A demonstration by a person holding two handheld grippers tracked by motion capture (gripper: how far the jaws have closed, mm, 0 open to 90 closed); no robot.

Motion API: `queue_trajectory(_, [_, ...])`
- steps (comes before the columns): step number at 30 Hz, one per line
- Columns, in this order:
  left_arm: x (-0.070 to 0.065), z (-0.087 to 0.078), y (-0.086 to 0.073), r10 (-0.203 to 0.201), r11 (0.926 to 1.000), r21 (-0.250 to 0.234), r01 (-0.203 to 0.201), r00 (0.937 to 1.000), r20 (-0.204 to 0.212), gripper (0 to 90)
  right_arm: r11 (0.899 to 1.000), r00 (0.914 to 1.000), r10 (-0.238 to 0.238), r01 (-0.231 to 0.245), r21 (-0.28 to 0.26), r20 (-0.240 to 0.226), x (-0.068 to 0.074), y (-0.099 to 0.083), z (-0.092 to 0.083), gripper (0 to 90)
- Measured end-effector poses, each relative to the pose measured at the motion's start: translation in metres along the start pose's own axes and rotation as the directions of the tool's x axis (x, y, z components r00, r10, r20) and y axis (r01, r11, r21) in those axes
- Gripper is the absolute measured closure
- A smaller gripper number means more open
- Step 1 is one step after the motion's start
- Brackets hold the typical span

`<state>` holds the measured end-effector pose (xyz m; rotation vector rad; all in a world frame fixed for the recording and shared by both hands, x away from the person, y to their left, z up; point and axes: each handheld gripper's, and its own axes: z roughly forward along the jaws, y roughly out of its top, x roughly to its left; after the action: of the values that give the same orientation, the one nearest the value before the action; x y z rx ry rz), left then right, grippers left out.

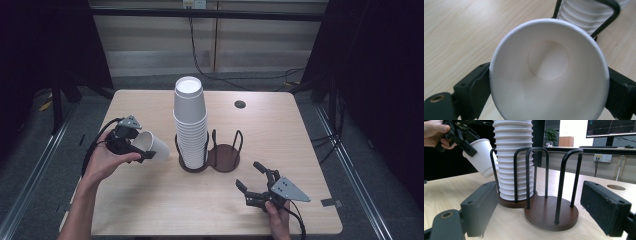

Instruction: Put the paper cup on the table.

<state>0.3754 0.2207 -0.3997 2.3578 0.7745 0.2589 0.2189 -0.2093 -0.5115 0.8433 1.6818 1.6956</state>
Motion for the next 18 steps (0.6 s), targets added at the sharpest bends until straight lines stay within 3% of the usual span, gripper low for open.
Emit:
queue_trajectory(5, [0.004, 0.007, 0.009, 0.014, 0.9979, 0.063, -0.014, 0.9999, -0.006, 8.7, 1.0, 1.0, 0.0, 0.0, 0.0, 0.0, 0.0, 0.0, 0.0, 13.7])
queue_trajectory(6, [0.008, 0.009, 0.011, 0.013, 0.9955, 0.094, -0.012, 0.9999, -0.005, 8.5, 1.0, 1.0, 0.0, 0.0, 0.0, 0.0, 0.0, 0.0, 0.0, 13.7])
queue_trajectory(7, [0.008, 0.009, 0.011, 0.013, 0.9955, 0.094, -0.012, 0.9999, -0.005, 8.5, 1.0, 1.0, 0.0, 0.0, 0.0, 0.0, 0.0, 0.0, 0.0, 13.7])
queue_trajectory(8, [0.014, 0.01, 0.012, 0.026, 0.9906, 0.135, -0.023, 0.9995, -0.02, 8.6, 1.0, 1.0, 0.0, 0.0, 0.0, 0.0, 0.0, 0.0, 0.0, 13.7])
queue_trajectory(12, [0.02, 0.013, 0.014, 0.005, 0.988, 0.154, -0.001, 0.9997, -0.023, 8.6, 1.0, 1.0, 0.0, 0.0, 0.0, 0.0, 0.0, 0.0, 0.0, 13.7])
queue_trajectory(14, [0.024, 0.016, 0.015, 0.023, 0.9807, 0.194, -0.021, 0.9997, -0.011, 8.3, 1.0, 1.0, 0.001, -0.001, 0.0, 0.0, 0.0, 0.0, 0.0, 13.9])
queue_trajectory(18, [0.024, 0.024, 0.014, 0.02, 0.9746, 0.224, -0.014, 0.9996, -0.022, 7.9, 1.0, 1.0, 0.001, -0.001, 0.0, -0.001, 0.0, 0.0, 0.0, 13.9])
